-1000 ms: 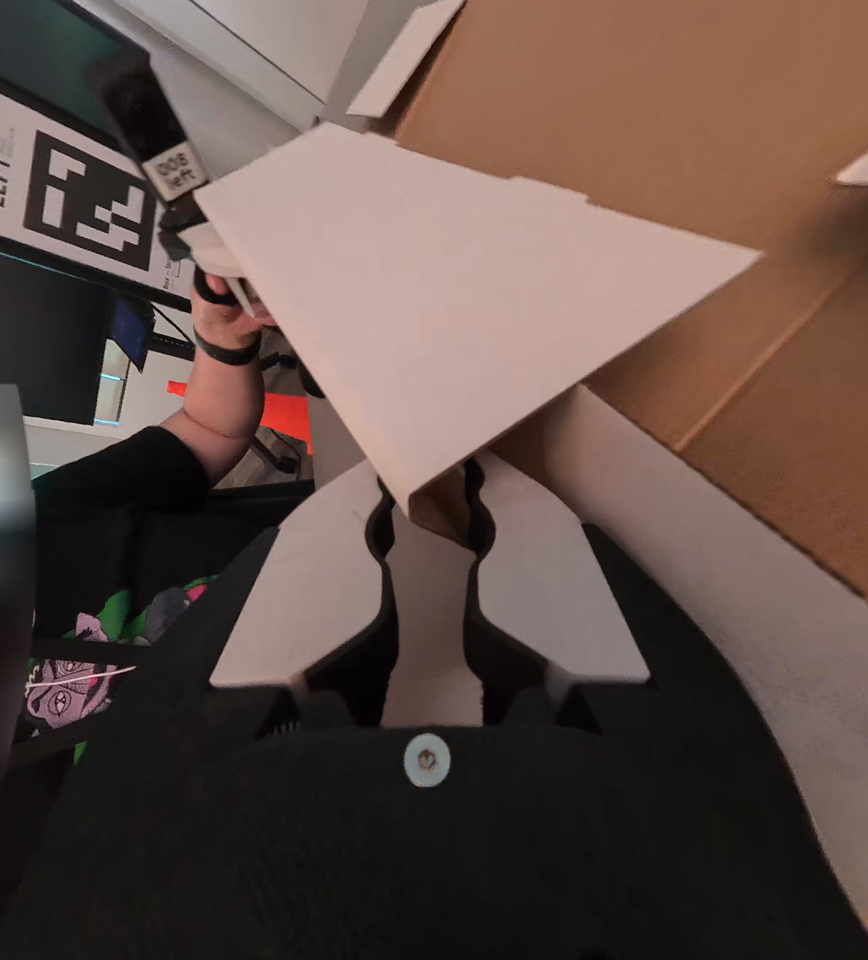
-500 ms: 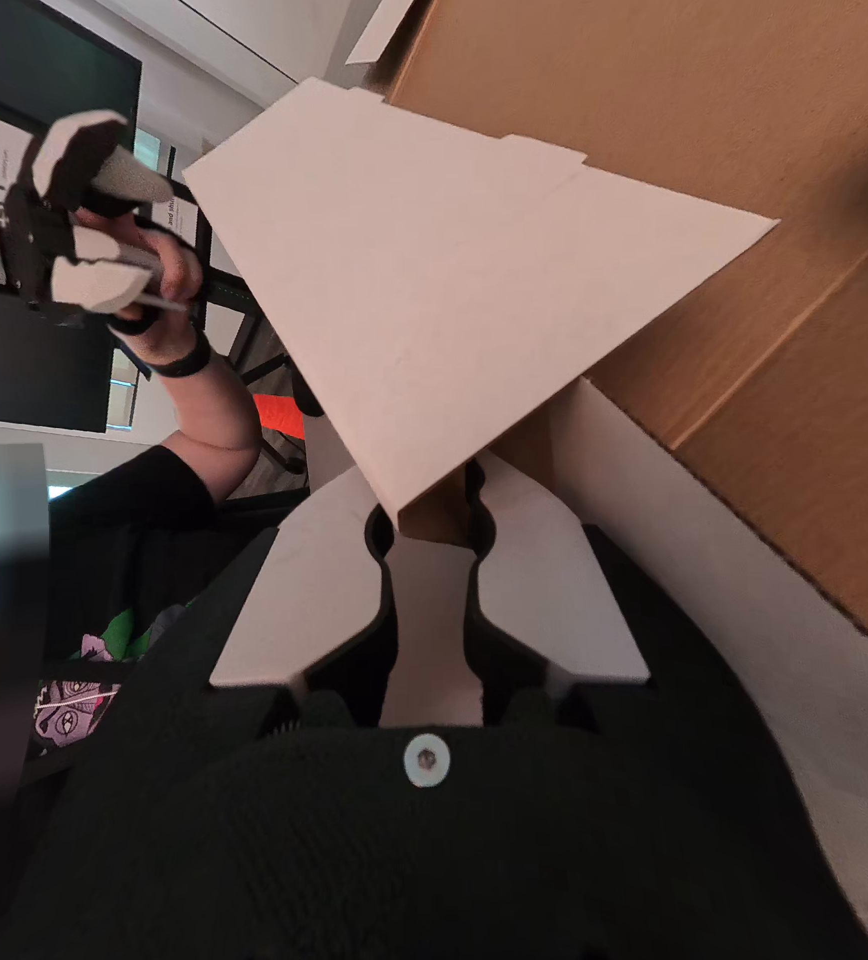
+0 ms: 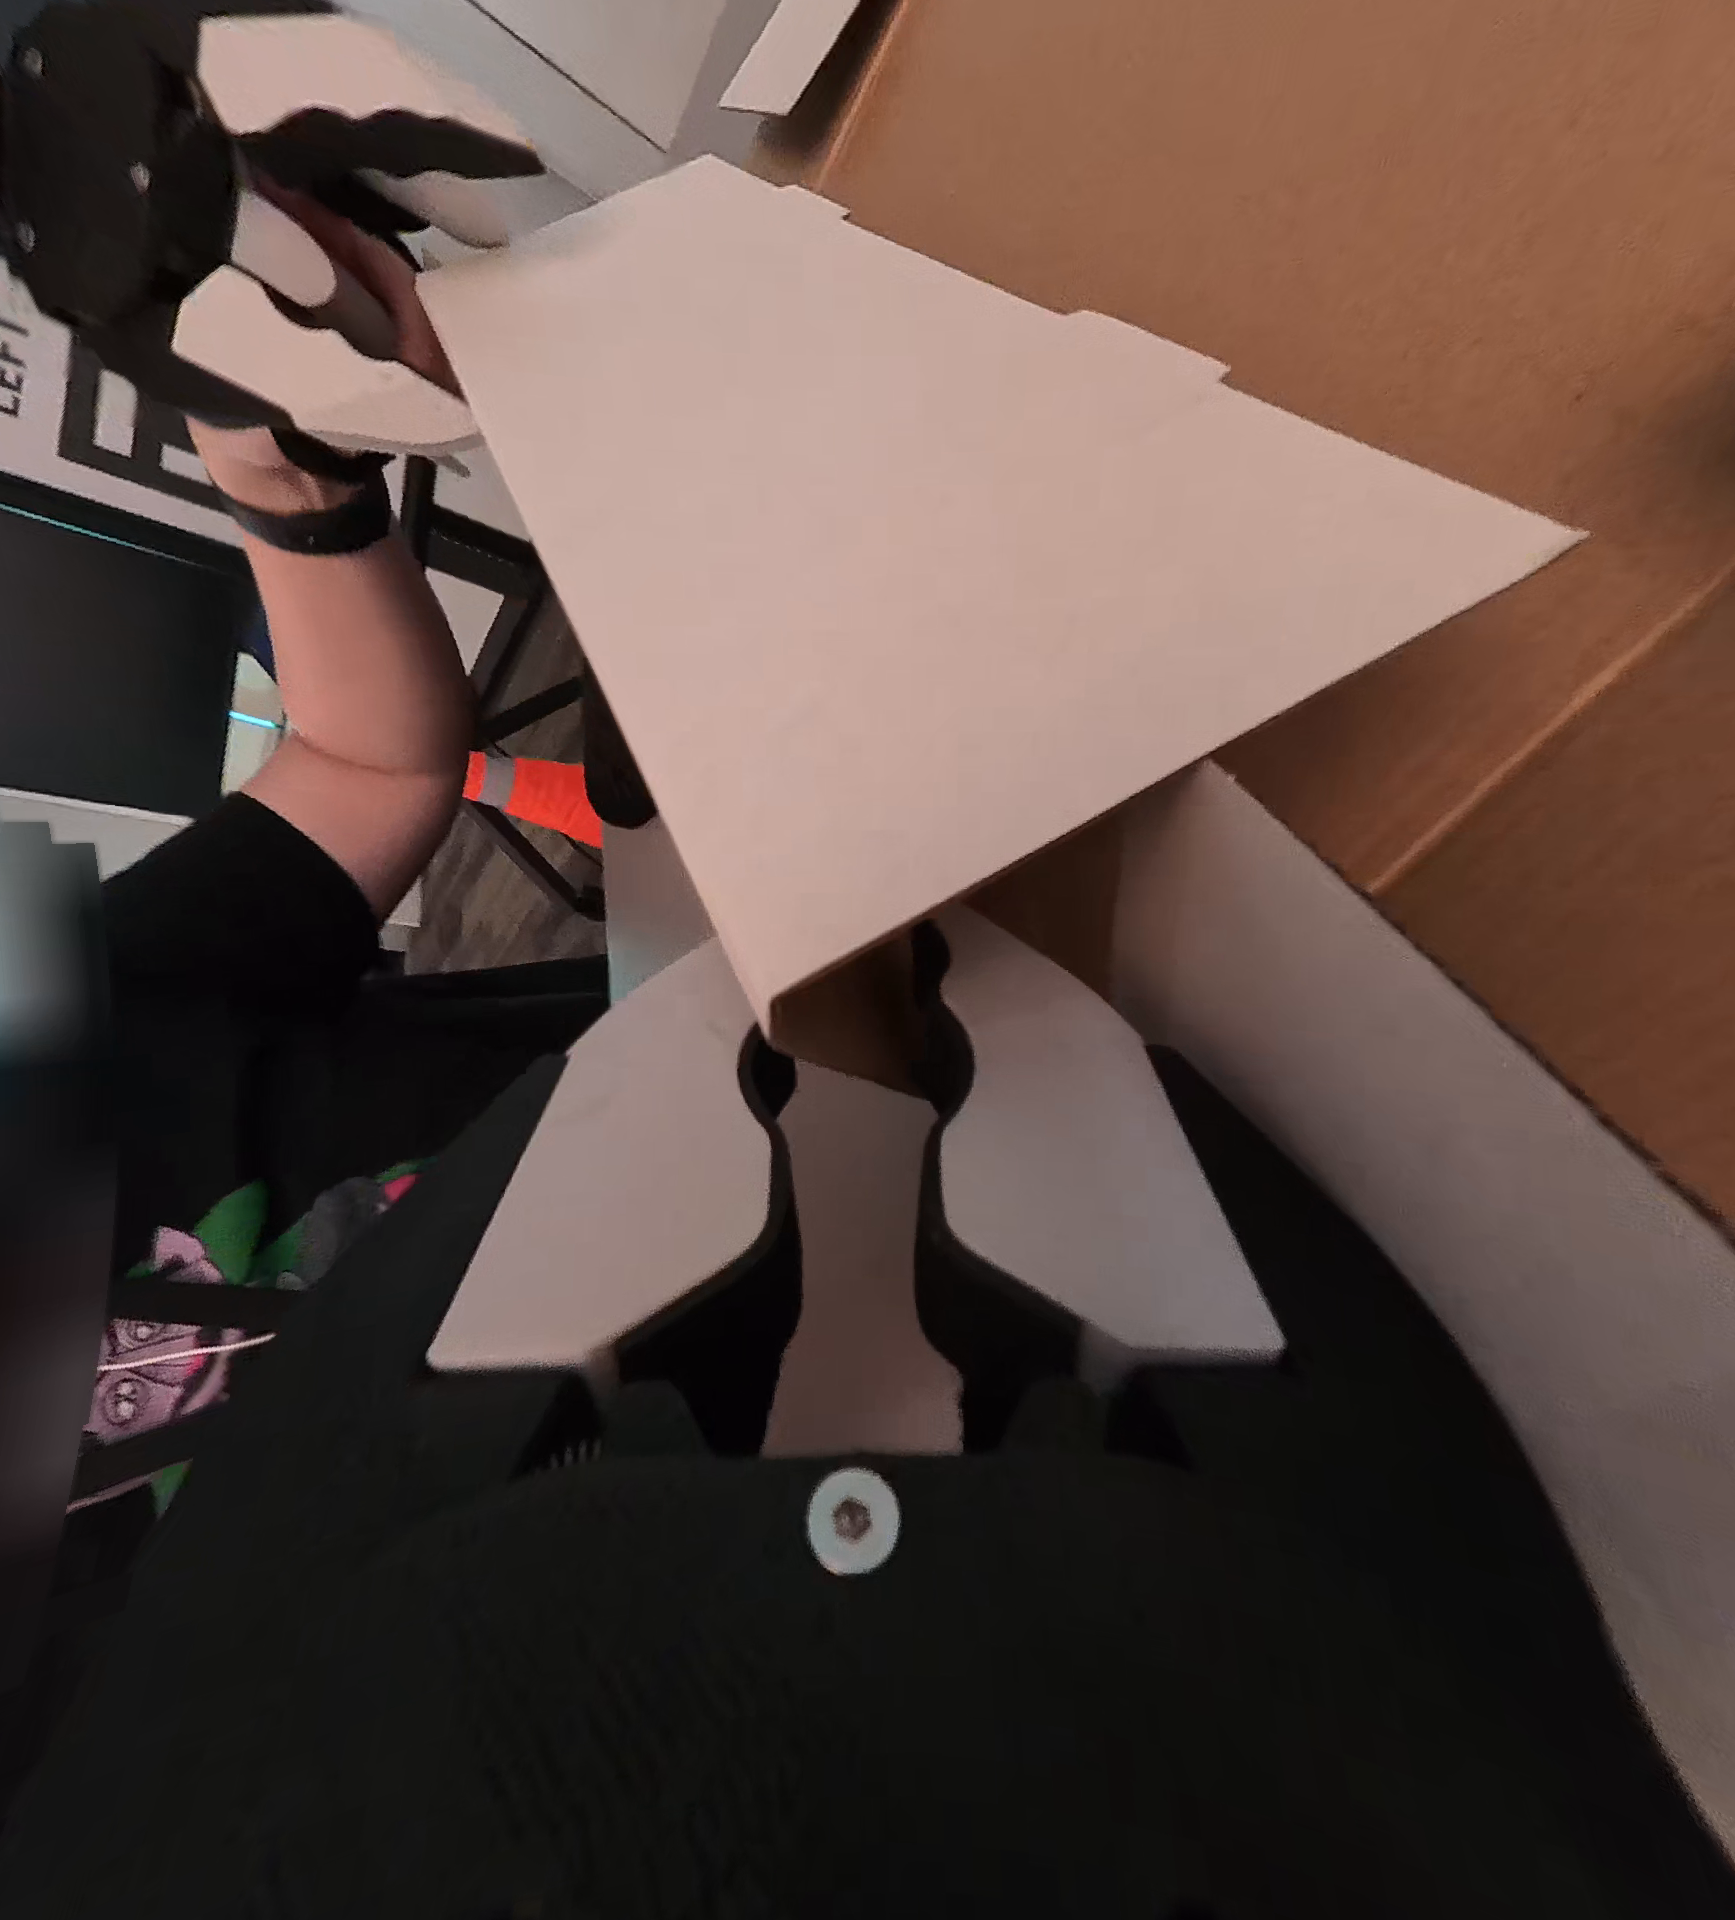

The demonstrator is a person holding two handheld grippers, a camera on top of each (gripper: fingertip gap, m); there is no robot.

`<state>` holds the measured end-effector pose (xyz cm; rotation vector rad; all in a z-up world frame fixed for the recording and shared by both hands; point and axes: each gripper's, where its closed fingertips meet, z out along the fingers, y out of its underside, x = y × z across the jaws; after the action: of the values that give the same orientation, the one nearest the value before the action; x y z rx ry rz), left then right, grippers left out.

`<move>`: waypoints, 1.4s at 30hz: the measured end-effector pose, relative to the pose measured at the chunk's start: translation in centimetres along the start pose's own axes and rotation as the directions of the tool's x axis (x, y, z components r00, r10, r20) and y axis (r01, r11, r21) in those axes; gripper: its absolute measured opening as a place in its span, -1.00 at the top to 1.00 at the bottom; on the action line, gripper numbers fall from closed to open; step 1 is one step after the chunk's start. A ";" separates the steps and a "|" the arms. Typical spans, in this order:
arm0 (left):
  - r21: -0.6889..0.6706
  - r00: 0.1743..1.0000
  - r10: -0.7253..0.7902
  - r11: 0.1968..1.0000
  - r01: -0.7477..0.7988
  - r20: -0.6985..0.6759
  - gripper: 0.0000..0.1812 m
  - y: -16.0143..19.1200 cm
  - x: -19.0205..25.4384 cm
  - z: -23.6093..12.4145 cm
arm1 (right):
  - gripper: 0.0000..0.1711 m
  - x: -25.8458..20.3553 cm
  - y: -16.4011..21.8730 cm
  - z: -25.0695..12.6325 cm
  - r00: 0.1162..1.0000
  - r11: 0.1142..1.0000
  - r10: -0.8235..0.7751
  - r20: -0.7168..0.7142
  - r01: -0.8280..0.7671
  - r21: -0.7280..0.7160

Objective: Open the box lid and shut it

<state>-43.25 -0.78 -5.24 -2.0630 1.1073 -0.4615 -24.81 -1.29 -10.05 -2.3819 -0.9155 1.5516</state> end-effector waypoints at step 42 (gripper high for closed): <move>0.011 0.985 -0.118 0.993 0.120 -0.127 0.32 0.3 -0.7 0.5 | 0.39 3.3 -1.4 -10.5 0.766 0.787 -0.513 -0.388 0.600 0.143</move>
<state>-43.47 -0.05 -5.76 -2.1154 1.0513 -0.6676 -15.37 3.76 -7.25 -1.8489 -1.1272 0.9349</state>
